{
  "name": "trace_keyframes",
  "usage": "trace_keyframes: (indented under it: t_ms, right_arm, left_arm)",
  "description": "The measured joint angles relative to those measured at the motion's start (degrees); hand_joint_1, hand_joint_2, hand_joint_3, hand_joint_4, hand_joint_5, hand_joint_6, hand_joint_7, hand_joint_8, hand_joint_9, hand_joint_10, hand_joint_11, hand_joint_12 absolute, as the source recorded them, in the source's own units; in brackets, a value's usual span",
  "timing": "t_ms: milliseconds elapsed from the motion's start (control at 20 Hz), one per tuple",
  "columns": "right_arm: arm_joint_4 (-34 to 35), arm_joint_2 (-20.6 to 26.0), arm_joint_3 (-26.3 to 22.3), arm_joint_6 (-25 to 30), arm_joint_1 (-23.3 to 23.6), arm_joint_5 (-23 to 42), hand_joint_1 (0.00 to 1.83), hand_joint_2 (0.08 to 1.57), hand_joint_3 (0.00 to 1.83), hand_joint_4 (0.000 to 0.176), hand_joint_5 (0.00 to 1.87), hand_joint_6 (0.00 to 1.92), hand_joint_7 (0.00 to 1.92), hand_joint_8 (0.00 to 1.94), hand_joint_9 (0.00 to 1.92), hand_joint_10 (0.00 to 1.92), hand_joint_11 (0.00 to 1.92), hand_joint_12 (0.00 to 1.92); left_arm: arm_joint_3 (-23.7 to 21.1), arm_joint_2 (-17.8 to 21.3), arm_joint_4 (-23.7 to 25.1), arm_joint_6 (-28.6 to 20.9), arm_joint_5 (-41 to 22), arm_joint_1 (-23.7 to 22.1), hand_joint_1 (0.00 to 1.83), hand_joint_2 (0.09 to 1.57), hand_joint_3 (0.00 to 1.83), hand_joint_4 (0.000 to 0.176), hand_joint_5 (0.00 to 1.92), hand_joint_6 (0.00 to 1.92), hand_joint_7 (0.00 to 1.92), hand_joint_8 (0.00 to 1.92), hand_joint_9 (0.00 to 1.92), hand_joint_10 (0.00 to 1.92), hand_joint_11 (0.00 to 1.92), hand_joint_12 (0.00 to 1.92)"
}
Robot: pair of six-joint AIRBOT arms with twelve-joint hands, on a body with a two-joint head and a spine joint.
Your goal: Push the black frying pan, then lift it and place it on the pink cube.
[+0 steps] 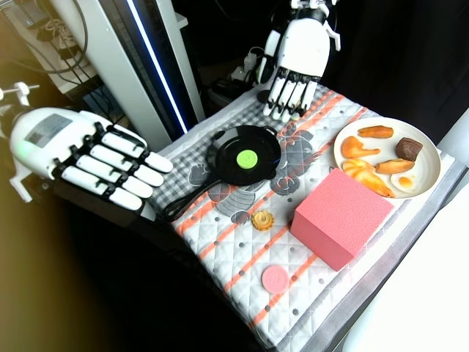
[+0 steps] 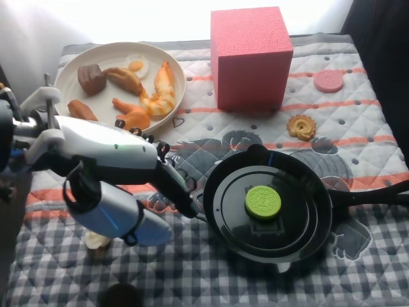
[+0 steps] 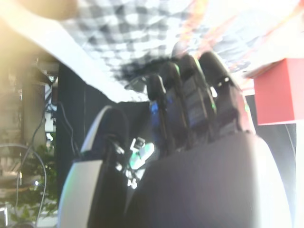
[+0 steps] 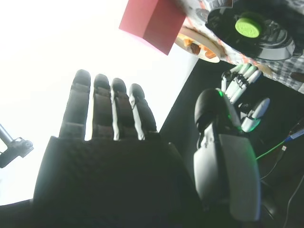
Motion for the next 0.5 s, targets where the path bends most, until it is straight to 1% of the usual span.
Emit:
trace_keyframes:
  t_ms: [50,100,150,200,300,350,400,450,500]
  right_arm:
    - [-0.13,0.00,-0.02,0.07,-0.35,0.37,0.22,1.26,0.00,0.024,0.00,0.00,0.00,0.00,0.00,0.00,0.04,0.03]
    - [-0.15,-0.02,-0.02,0.15,-0.35,0.17,0.21,1.26,0.00,0.024,0.00,0.00,0.00,0.00,0.00,0.00,0.05,0.03]
    - [0.00,-0.07,-0.02,0.17,-0.35,0.26,0.22,1.27,0.00,0.015,0.00,0.00,0.00,0.00,0.00,0.00,0.05,0.03]
    - [0.15,-0.07,0.00,0.17,-0.35,0.33,0.22,1.27,0.00,0.000,0.00,0.00,0.00,0.00,0.00,0.00,0.05,0.04]
    - [-0.02,-0.07,-0.02,0.20,-0.35,0.55,0.23,1.28,0.01,0.000,0.00,0.00,0.00,0.00,0.00,0.00,0.05,0.04]
    - [0.00,-0.07,-0.02,0.17,-0.35,0.52,0.21,1.29,0.00,0.003,0.00,0.00,0.00,0.00,0.00,0.00,0.01,0.20]
    - [0.11,-0.09,-0.02,0.17,-0.35,0.52,0.21,1.30,0.00,0.009,0.00,0.00,0.00,0.00,0.00,0.00,0.00,0.23]
    - [0.26,-0.13,0.00,0.20,-0.35,0.61,0.22,1.29,0.00,0.016,0.00,0.00,0.00,0.00,0.00,0.00,0.00,0.31]
    - [0.39,-0.31,0.00,0.20,-0.35,0.66,0.23,1.29,0.00,0.013,0.00,0.00,0.00,0.00,0.00,0.00,0.00,0.33]
  left_arm:
    - [0.24,-0.68,0.50,0.11,0.31,0.33,0.25,1.37,0.01,0.000,0.48,0.00,0.39,0.00,0.36,0.00,0.00,0.96]
    - [0.55,-0.85,0.68,0.13,0.44,0.55,0.26,1.38,0.01,0.000,0.45,0.00,0.36,0.00,0.33,0.00,0.00,0.85]
    - [0.59,-1.09,0.87,0.13,0.66,0.59,0.26,1.37,0.00,0.000,0.45,0.00,0.37,0.01,0.33,0.01,0.00,0.83]
    - [0.81,-1.49,0.90,0.11,0.83,0.59,0.21,1.38,0.00,0.003,0.43,0.00,0.38,0.01,0.33,0.01,0.00,0.87]
    - [1.29,-2.69,1.84,0.15,1.14,0.66,0.13,1.39,0.01,0.013,0.42,0.00,0.40,0.01,0.35,0.01,0.00,0.86]
    - [1.29,-2.75,1.75,0.11,1.33,0.90,0.10,1.40,0.00,0.021,0.39,0.00,0.37,0.00,0.31,0.01,0.00,0.77]
    - [1.29,-2.84,1.64,0.11,1.62,1.01,0.09,1.40,0.00,0.021,0.37,0.00,0.35,0.00,0.29,0.01,0.00,0.68]
    - [1.66,-3.21,1.75,0.09,1.60,1.29,0.10,1.40,0.00,0.026,0.36,0.00,0.34,0.00,0.28,0.01,0.00,0.63]
    - [2.25,-3.91,1.79,0.15,1.57,1.36,0.19,1.39,0.00,0.019,0.40,0.02,0.36,0.01,0.30,0.01,0.00,0.62]
